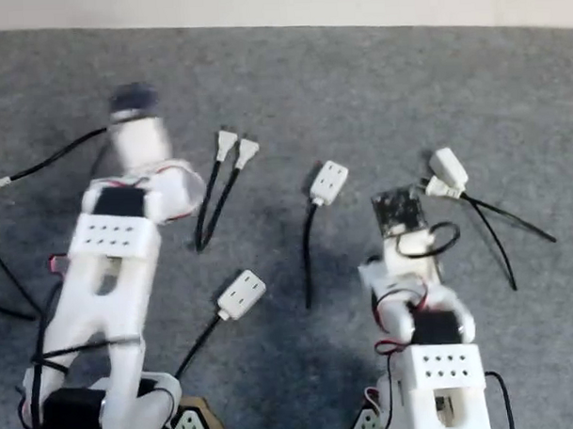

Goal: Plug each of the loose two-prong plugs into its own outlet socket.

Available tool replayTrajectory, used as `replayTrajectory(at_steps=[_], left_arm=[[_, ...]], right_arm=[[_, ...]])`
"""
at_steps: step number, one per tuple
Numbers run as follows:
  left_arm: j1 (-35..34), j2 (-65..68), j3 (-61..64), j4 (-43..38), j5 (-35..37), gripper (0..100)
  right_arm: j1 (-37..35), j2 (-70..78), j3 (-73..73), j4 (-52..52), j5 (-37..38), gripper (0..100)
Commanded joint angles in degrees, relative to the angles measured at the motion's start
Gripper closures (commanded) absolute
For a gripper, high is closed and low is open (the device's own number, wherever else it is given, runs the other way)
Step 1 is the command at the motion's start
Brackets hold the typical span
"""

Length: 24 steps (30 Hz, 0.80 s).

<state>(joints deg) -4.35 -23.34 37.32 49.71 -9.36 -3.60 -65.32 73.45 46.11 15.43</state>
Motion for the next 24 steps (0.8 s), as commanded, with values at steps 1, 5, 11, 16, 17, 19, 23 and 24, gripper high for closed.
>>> replayTrajectory(at_steps=[1, 5, 11, 16, 17, 19, 23, 24], left_arm=[[-3.21, -1.19, 5.76, -9.32, 13.63, 86], [-3.56, -1.19, 11.56, -17.23, 13.89, 86], [-6.73, -1.10, 12.26, -20.13, 13.98, 86], [-6.90, -1.10, 13.14, -20.04, 13.98, 86], [-6.90, -1.10, 13.32, -20.13, 13.89, 86], [-6.90, -1.10, 13.49, -20.13, 13.89, 86], [-6.64, -1.10, 13.41, -20.22, 13.89, 86], [-6.55, -1.10, 13.41, -20.22, 13.89, 86]], right_arm=[[6.37, 8.04, -16.66, 0.31, 6.07, 78.2], [17.63, 26.68, -34.77, 0.04, 15.47, 78.2], [18.33, 56.22, -51.03, 0.04, 31.74, 78.2], [15.25, 74.15, -61.41, 1.10, 44.31, 78.2], [15.34, 76.88, -63.69, 3.03, 46.33, 78.2], [15.96, 81.10, -68.97, 8.66, 51.43, 78.2], [17.89, 87.69, -78.64, 14.73, 55.56, 78.2], [18.24, 89.45, -80.57, 14.73, 55.65, 78.2]])
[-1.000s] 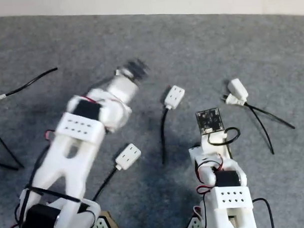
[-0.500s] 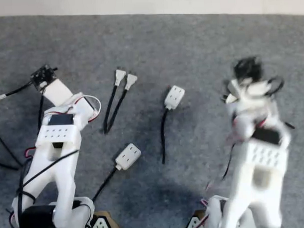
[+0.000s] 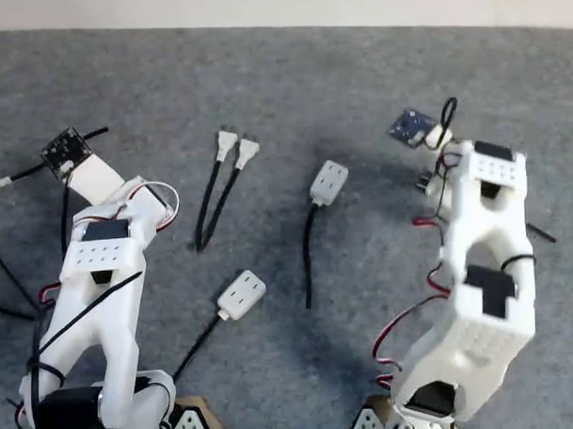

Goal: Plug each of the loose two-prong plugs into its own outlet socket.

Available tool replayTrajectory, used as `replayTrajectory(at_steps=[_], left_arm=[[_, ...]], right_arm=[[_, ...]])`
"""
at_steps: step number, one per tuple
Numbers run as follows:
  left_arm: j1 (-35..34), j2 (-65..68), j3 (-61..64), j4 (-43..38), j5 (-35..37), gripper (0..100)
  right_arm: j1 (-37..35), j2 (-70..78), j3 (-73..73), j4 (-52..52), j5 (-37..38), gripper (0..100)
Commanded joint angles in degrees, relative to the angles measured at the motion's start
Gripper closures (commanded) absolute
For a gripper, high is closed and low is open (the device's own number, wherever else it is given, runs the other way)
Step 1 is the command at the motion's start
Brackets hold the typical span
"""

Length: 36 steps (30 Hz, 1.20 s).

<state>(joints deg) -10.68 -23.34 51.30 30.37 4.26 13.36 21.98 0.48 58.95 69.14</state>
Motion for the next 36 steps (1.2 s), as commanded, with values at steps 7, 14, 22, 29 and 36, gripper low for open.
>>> replayTrajectory(at_steps=[7, 14, 22, 29, 36], left_arm=[[-0.22, -1.10, -0.57, -0.88, 0.26, 86], [-0.22, -1.10, -0.40, -0.97, 0.26, 86], [-0.22, -1.01, -0.40, -0.97, 0.18, 86], [-0.22, -1.01, -0.31, -0.97, 0.18, 86], [-0.22, -1.01, -0.31, -0.97, 0.18, 86]], right_arm=[[3.74, 14.20, -16.13, 2.07, 1.76, 95.4], [3.30, 11.65, -16.66, 2.15, -0.88, 98.5], [-5.05, -4.70, -16.31, 12.62, -8.70, 98.8], [-12.44, -14.81, -16.31, 20.70, -9.49, 98.8], [-6.46, -19.30, -16.40, 16.92, -11.52, 98.8]])
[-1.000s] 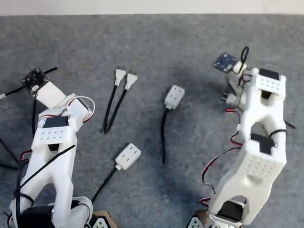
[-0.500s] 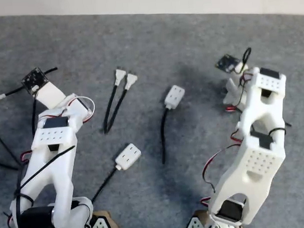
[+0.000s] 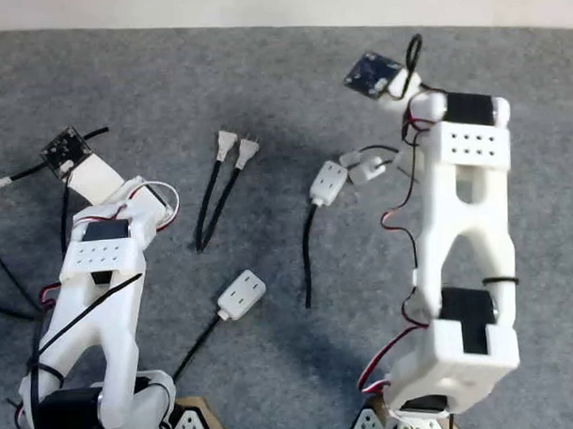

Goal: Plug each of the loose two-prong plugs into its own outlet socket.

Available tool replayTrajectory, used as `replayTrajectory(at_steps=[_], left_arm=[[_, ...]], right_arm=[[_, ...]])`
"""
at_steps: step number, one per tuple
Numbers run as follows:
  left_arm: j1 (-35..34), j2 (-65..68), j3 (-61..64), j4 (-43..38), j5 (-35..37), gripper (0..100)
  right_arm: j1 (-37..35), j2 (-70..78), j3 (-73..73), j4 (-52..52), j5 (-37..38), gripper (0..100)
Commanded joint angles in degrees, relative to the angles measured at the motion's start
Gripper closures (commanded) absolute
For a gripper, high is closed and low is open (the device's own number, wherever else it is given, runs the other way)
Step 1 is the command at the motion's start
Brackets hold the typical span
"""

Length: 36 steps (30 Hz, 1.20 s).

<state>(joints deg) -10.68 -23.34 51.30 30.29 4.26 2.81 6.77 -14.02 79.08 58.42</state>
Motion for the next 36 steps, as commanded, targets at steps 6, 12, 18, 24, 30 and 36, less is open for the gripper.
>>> replayTrajectory(at_steps=[6, 12, 18, 24, 30, 36], left_arm=[[-0.22, -1.01, -0.31, -0.88, 0.18, 86], [-0.22, -1.01, -0.22, -0.88, 0.18, 86], [-0.22, 0.66, -0.57, -0.88, 0.18, 86], [-0.75, 5.58, -0.92, -6.95, 0.18, 86], [-0.66, 6.11, -1.89, -5.45, 0.18, 86], [-0.57, 6.02, -1.89, -5.71, 0.18, 86]], right_arm=[[14.20, -4.18, 2.68, -2.86, 6.15, 98.8], [18.42, -4.44, 4.35, -3.12, 7.03, 98.8], [13.67, -4.88, 3.56, -3.03, 3.43, 98.8], [4.62, -6.11, 0.04, -3.12, -7.56, 98.2], [4.09, -6.02, -2.95, -3.47, -6.95, 98.1], [15.52, -5.93, -6.29, -3.91, -1.32, 90.7]])
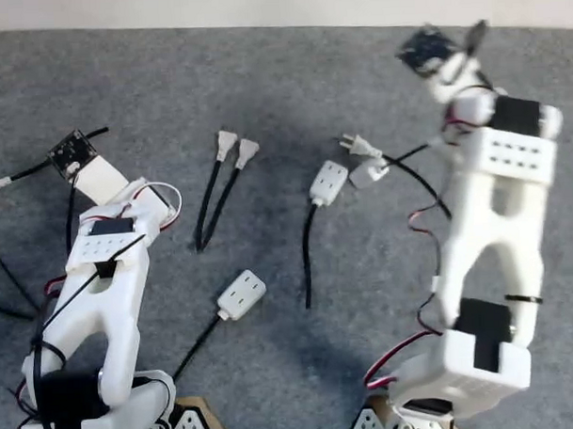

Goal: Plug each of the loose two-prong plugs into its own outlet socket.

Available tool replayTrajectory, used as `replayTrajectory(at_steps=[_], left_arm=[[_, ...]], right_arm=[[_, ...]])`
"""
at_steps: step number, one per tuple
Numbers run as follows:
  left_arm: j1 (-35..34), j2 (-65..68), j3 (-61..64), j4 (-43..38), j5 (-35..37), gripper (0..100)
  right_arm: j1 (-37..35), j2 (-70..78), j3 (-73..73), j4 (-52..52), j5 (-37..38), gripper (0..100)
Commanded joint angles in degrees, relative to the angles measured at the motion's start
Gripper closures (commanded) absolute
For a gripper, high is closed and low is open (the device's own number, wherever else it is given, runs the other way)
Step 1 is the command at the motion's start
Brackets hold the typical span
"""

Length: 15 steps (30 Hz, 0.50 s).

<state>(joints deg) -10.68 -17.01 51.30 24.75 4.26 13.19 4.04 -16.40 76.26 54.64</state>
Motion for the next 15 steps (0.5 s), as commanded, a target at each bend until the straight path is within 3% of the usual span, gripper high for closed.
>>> replayTrajectory(at_steps=[1, 5, 8, 12, 15], left_arm=[[-0.57, -0.31, -1.89, -0.18, 0.18, 86], [-0.57, -0.31, -1.89, -0.18, 0.18, 86], [-0.57, -0.31, -1.89, -0.18, 0.18, 86], [-0.57, -0.22, -1.89, -0.18, 0.18, 86], [-0.57, -0.22, -1.89, -0.18, 0.18, 86]], right_arm=[[6.81, -3.21, -4.35, -1.10, 3.43, 87.2], [11.12, -3.21, -5.93, -1.19, 4.92, 75.2], [10.77, -3.47, -6.20, -1.19, 1.49, 73.1], [4.18, -3.56, -5.76, -0.92, -10.90, 73.1], [-5.32, -2.59, -2.77, -1.19, -25.85, 73.1]])
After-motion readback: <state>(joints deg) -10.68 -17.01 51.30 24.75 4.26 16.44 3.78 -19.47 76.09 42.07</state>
